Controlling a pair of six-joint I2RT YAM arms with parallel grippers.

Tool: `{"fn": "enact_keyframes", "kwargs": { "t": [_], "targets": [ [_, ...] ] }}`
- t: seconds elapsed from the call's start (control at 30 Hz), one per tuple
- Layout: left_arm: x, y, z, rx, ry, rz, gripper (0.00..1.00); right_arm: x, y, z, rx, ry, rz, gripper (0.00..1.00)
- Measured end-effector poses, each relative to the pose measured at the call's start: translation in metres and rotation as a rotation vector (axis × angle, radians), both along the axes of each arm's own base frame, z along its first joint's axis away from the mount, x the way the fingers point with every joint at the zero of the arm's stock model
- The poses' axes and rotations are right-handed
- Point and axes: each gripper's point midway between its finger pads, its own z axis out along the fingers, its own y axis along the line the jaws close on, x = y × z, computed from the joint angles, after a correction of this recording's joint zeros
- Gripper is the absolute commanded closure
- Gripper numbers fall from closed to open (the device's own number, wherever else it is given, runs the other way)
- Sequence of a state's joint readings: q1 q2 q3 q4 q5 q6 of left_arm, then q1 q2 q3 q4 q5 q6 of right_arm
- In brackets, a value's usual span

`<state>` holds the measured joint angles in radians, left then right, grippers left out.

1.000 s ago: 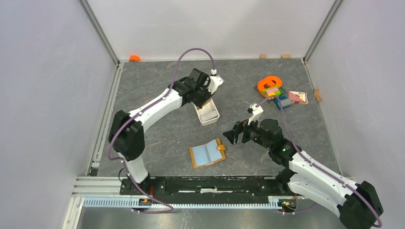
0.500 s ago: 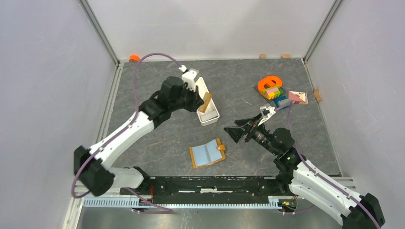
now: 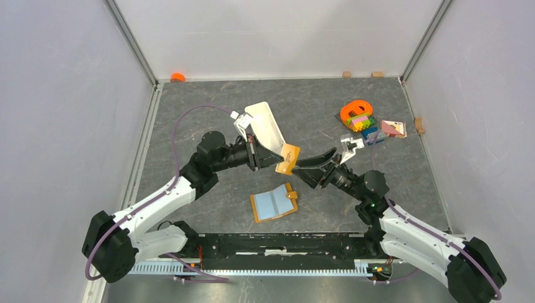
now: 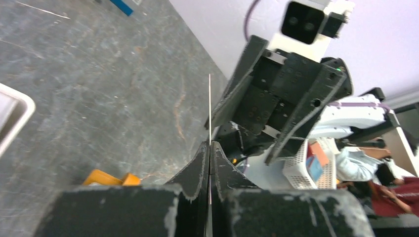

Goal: Put the credit cards into the card holder
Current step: Pick up the credit card from the storage box, then insert the credit card into the card holder.

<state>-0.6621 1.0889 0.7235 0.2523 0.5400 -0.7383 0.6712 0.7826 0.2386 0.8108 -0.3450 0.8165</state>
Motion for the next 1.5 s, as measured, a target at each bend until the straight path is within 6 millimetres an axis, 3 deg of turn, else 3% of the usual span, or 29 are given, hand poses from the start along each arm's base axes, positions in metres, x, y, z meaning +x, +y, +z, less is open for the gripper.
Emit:
{"fn": "enact_keyframes", "kwargs": {
  "t": [0.1,0.3,0.43,0.5,0.6,0.73,0.83,1.03,1.2,1.3,1.5],
  "targets": [
    [-0.012,-0.001,0.003,-0.046,0.012,-0.035,0.98,-0.002,0.007,-0.005,-0.006,0.022,0.041,0.48],
    [-0.027,-0.001,0.02,-0.121,-0.019,-0.07,0.98,-0.007,0.015,-0.003,0.016,0.034,0.108,0.82],
    [-0.032,-0.002,0.011,-0.119,-0.012,-0.074,0.98,-0.011,0.016,-0.002,0.024,0.032,0.133,1.0],
    [-0.033,-0.001,0.004,-0.118,-0.011,-0.059,0.96,-0.013,0.017,-0.004,0.018,0.044,0.147,1.0],
    [-0.037,0.002,-0.004,-0.114,-0.008,-0.043,0.77,-0.015,0.019,-0.012,-0.006,0.063,0.161,1.0],
    [-0.044,0.007,-0.028,-0.052,0.041,-0.019,0.35,-0.015,0.018,-0.024,-0.055,0.076,0.155,1.0],
    [-0.049,0.019,-0.05,0.012,0.085,0.035,0.22,-0.012,0.017,-0.043,-0.131,0.12,0.14,1.0],
    [-0.044,0.055,-0.085,0.114,0.154,0.221,0.25,-0.012,0.016,-0.107,-0.337,0.31,0.149,1.0],
    [-0.052,0.073,-0.152,0.284,0.32,0.299,0.27,-0.026,0.013,-0.164,-0.483,0.497,0.183,1.0],
    [-0.063,0.085,-0.186,0.405,0.405,0.329,0.27,-0.034,0.014,-0.183,-0.546,0.569,0.206,1.0],
    [-0.069,0.097,-0.211,0.522,0.458,0.363,0.3,-0.037,0.02,-0.203,-0.602,0.642,0.234,1.0]
  ]
}}
